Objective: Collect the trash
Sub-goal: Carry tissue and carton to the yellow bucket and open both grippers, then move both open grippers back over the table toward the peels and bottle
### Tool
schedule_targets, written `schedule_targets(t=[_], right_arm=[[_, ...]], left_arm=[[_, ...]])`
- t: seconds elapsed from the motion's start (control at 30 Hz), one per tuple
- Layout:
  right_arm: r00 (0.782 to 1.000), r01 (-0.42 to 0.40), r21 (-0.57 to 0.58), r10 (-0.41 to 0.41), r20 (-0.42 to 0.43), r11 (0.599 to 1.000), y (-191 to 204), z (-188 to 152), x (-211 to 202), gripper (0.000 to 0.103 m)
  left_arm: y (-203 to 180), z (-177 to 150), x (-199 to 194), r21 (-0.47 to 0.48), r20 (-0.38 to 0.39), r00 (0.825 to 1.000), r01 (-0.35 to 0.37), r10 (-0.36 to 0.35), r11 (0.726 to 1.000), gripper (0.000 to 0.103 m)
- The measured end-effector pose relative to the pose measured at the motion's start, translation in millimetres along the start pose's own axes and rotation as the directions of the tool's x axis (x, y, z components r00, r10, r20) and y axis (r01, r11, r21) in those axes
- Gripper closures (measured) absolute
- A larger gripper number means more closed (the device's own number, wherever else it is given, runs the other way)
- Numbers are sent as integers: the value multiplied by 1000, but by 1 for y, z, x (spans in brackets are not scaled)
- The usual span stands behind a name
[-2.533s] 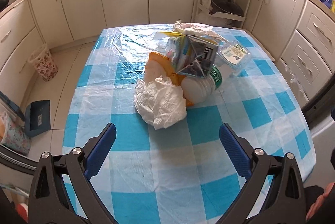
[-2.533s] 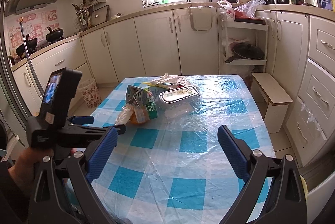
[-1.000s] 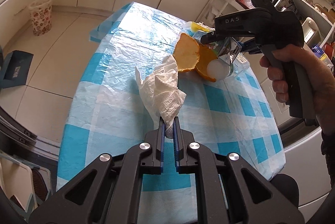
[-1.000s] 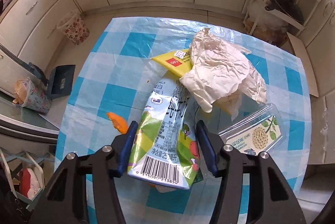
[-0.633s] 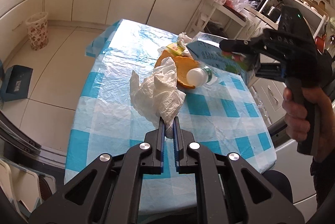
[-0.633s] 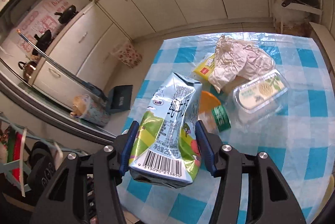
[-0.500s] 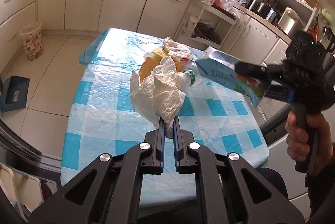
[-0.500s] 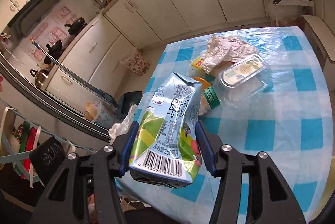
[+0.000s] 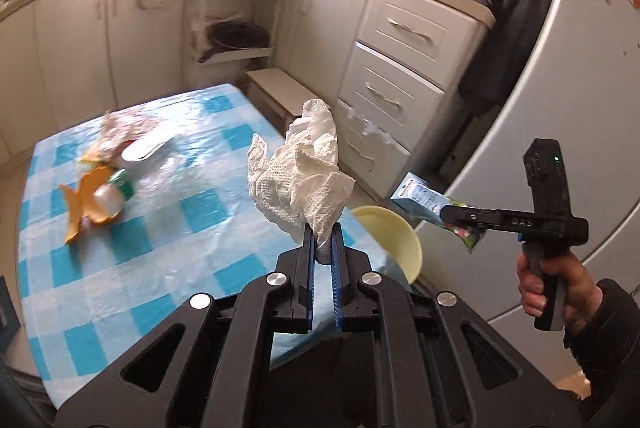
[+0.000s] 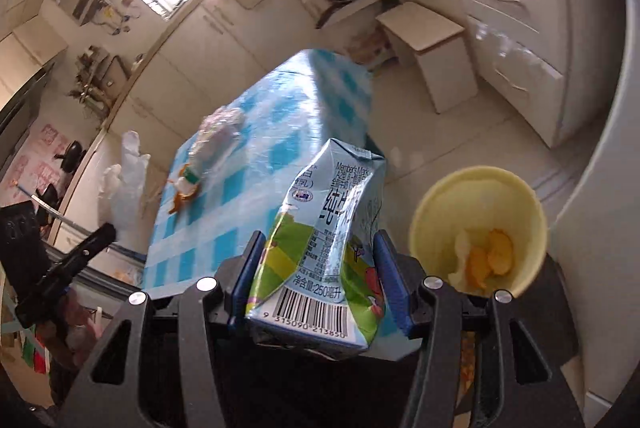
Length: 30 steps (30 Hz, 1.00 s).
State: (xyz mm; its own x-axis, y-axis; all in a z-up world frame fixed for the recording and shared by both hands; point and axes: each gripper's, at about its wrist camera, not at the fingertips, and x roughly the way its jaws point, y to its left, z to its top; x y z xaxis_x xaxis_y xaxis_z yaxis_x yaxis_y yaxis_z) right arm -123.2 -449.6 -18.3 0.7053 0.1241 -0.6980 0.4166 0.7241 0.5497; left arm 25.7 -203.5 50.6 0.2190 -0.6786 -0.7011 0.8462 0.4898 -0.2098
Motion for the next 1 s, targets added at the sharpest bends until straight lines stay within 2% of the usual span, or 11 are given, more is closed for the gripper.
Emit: schedule_targets(t=[0.1, 0.2, 0.3, 0.37, 0.47, 0.57, 0.63, 0.7, 0.8, 0.93, 1.0], right_arm=[[998, 70, 62, -69, -9, 996, -38, -8, 9, 49], [994, 110, 109, -106, -38, 988, -69, -10, 30, 49], [987, 151, 125, -144, -66, 981, -95, -8, 50, 48], [982, 179, 137, -169, -87, 974, -111, -4, 68, 48], [972, 223, 170, -205, -117, 960, -136, -2, 85, 44], [972, 228, 195, -210, -107, 954, -143, -5, 79, 42], [972, 233, 181, -222, -81, 956, -142, -10, 63, 39], [972, 233, 173, -226, -54, 957, -139, -14, 45, 38], [973, 227, 172, -231, 5, 959, -131, -18, 17, 37], [976, 184, 145, -198, 89, 972, -101, -19, -9, 34], [978, 151, 114, -166, 130, 982, -78, -19, -19, 31]], left_arm=[[-39, 15, 43, 91, -85, 994, 81, -73, 993, 96], [-69, 27, 94, 132, -187, 974, 155, -129, 979, 96], [-90, 34, 148, 135, -287, 946, 195, -150, 972, 96], [-103, 37, 188, 130, -370, 914, 229, -167, 965, 96], [-121, 35, 240, 138, -476, 868, 233, -142, 963, 96], [-133, 32, 273, 163, -519, 851, 193, -82, 968, 90], [-138, 33, 271, 173, -506, 860, 181, -70, 968, 84], [-140, 35, 258, 191, -479, 875, 187, -75, 964, 67], [-142, 41, 229, 238, -407, 913, 149, -40, 960, 60], [-129, 49, 172, 235, -243, 970, 42, 17, 971, 49], [-117, 47, 138, 221, -146, 987, -38, 71, 974, 40]])
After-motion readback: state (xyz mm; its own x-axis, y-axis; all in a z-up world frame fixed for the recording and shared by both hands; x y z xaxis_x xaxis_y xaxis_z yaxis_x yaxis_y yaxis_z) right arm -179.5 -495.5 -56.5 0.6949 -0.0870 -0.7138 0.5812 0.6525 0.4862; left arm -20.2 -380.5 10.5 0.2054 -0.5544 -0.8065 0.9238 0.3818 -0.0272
